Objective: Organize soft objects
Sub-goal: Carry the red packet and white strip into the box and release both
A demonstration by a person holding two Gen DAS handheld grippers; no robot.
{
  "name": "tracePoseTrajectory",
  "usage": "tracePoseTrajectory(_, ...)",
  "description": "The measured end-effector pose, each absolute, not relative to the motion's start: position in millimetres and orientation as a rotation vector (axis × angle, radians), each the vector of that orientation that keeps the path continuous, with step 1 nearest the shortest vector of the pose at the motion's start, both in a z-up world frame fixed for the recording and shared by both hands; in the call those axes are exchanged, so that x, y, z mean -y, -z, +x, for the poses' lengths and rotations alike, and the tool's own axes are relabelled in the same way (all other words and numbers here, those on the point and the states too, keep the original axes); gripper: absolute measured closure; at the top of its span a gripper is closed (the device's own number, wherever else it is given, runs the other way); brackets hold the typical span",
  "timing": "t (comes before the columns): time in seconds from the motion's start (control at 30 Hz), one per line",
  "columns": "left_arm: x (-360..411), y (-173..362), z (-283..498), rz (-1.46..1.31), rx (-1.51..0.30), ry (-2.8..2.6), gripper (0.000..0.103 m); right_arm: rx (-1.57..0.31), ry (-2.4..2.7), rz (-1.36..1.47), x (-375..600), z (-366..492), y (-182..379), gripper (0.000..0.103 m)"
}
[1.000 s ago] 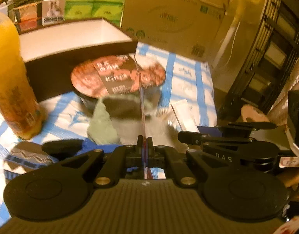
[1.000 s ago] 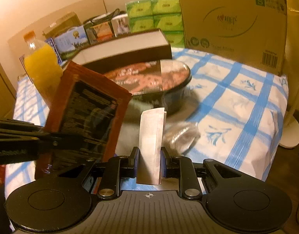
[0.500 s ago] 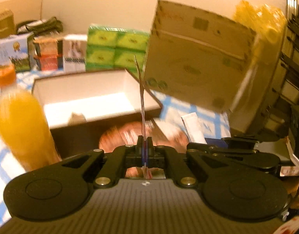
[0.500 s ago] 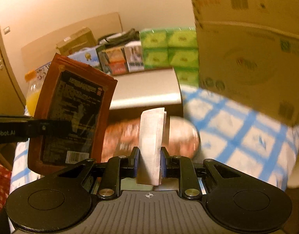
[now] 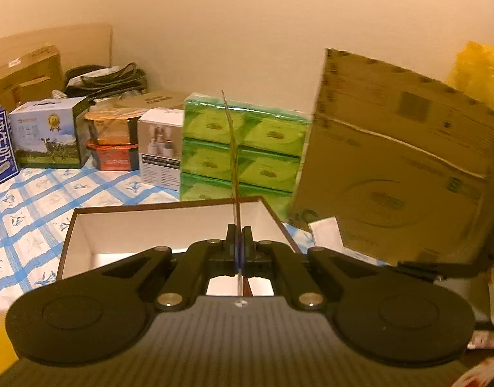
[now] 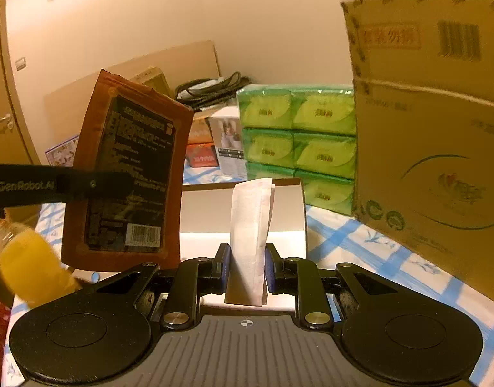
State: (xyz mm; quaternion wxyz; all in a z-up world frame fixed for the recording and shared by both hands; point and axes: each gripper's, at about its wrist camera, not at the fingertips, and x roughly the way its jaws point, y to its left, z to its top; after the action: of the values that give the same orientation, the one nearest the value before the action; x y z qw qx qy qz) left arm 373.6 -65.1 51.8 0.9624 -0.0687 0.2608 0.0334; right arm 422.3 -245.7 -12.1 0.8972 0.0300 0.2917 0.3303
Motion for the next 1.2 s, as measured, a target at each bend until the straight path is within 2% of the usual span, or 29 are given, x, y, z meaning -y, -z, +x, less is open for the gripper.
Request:
tracePoseTrajectory(0.37,57.5,-1.2,434.9,-0.149,-0.677,-0.139,0.101,-0.692,-0.706,0.028,219.6,475.1,50.2,0.081)
tracePoseTrajectory(0.43,57.1,8.5,442.7,-0.142,-0.709,-0.137,0.098,-0.701,-0.707,0.026,217.4,479.2,54.3,0.081)
tracePoseTrajectory(0.57,55.9,19.0,447.9,-0.12,-0.722,-0.167,0.07,-0.712,-0.7,0.017,212.7,486.4,58.1,0.081)
tracePoseTrajectory(0.87,47.4,24.4,449.0,-0.099,-0.745,-0.2,0.068,-0.719,-0.672,0.01,208.1,491.5,62.7,0.08)
tracePoseTrajectory(0.9,46.6,24.1,448.7,-0.102,-0.745,-0.2,0.066,-0.722,-0.663,0.014,207.8,491.9,62.6,0.077)
tracePoseTrajectory(0.97,46.7,23.2,447.5,-0.101,-0.746,-0.194,0.063,-0.727,-0.646,0.034,208.4,493.6,62.3,0.065)
tracePoseTrajectory(1.0,46.8,22.9,447.1,-0.097,-0.748,-0.192,0.062,-0.724,-0.641,0.047,209.5,493.7,61.7,0.053)
tracePoseTrajectory(1.03,47.2,22.7,446.6,-0.093,-0.748,-0.193,0.062,-0.717,-0.636,0.058,210.8,493.2,60.8,0.045)
tracePoseTrajectory(1.2,48.9,20.5,442.5,-0.095,-0.753,-0.175,0.058,-0.708,-0.627,0.084,217.4,490.0,54.4,0.042)
